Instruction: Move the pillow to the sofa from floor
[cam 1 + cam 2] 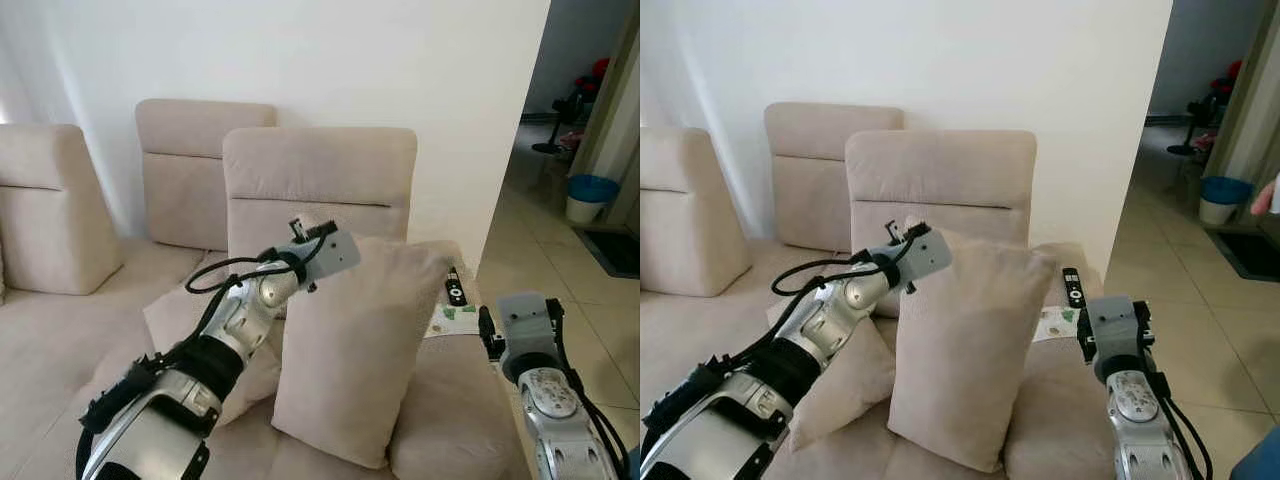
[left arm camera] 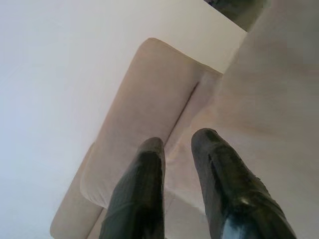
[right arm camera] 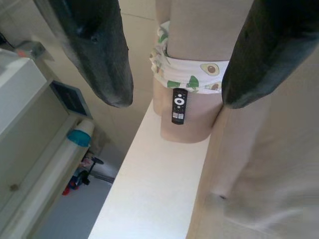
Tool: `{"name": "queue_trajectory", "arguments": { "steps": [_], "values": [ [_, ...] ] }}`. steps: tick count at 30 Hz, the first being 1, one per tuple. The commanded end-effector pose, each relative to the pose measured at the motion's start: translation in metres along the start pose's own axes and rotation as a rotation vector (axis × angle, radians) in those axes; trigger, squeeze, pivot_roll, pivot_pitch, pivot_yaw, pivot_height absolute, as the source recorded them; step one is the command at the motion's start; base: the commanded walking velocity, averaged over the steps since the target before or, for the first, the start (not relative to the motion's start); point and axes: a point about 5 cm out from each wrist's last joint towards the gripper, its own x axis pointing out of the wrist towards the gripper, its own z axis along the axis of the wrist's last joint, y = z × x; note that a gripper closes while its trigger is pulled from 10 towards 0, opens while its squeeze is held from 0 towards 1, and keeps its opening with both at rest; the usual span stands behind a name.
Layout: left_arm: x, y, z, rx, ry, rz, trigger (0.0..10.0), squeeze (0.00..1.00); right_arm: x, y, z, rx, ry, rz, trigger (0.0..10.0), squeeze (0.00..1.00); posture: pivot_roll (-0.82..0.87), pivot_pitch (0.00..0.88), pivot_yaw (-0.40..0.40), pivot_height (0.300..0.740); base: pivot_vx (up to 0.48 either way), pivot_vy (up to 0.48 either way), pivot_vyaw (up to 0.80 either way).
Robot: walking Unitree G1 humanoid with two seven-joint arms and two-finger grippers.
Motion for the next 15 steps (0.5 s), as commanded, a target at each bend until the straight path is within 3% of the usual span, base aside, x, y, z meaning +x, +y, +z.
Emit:
{"name": "queue_trajectory", "arguments": {
  "steps": [1,4,5,6,7,8,9,10,12,13,15],
  "values": [
    [-0.001,-0.005,-0.005,-0.084,0.017,-0.017,10.0,0.00,-0.001,0.011,0.003,0.019,-0.020,0.064,10.0,0.00,-0.05,0.000,0.074,0.740,0.000,0.000,0.00],
    [-0.003,-0.015,-0.007,-0.266,0.024,-0.035,10.0,0.00,-0.004,0.021,0.009,0.037,-0.060,0.112,10.0,0.00,-0.05,0.000,0.074,0.740,0.000,0.000,0.00],
    [-0.003,-0.015,-0.007,-0.266,0.024,-0.035,10.0,0.00,-0.004,0.021,0.009,0.037,-0.060,0.112,10.0,0.00,-0.05,0.000,0.074,0.740,0.000,0.000,0.00],
    [-0.004,-0.017,-0.008,-0.348,0.027,-0.018,10.0,0.00,-0.005,0.024,0.011,0.045,-0.077,0.120,10.0,0.00,-0.05,0.000,0.073,0.740,0.000,0.000,0.00],
    [-0.004,-0.017,-0.008,-0.348,0.027,-0.018,10.0,0.00,-0.005,0.024,0.011,0.045,-0.077,0.120,10.0,0.00,-0.05,0.000,0.073,0.740,0.000,0.000,0.00],
    [-0.004,-0.019,-0.009,-0.444,0.024,0.007,10.0,0.00,-0.007,0.027,0.014,0.051,-0.101,0.123,10.0,0.00,-0.05,0.000,0.073,0.740,0.000,0.000,0.00],
    [-0.007,-0.021,-0.011,-0.596,0.005,0.073,10.0,0.00,-0.011,0.032,0.018,0.061,-0.141,0.121,10.0,0.00,-0.05,0.000,0.071,0.740,0.000,0.000,0.00],
    [-0.007,-0.021,-0.011,-0.596,0.005,0.073,10.0,0.00,-0.011,0.032,0.018,0.061,-0.141,0.121,10.0,0.00,-0.05,0.000,0.071,0.740,0.000,0.000,0.00],
    [-0.010,-0.025,-0.013,-0.748,-0.023,0.100,10.0,0.00,-0.015,0.038,0.020,0.075,-0.165,0.123,10.0,0.00,-0.05,0.000,0.073,0.740,0.000,0.000,0.00],
    [-0.010,-0.025,-0.013,-0.748,-0.023,0.100,10.0,0.00,-0.015,0.038,0.020,0.075,-0.165,0.123,10.0,0.00,-0.05,0.000,0.073,0.740,0.000,0.000,0.00],
    [-0.016,-0.033,-0.016,-0.841,-0.042,0.113,10.0,0.00,-0.022,0.047,0.020,0.094,-0.183,0.141,10.0,0.00,-0.05,0.000,0.073,0.740,0.000,0.000,0.00]
  ]
}}
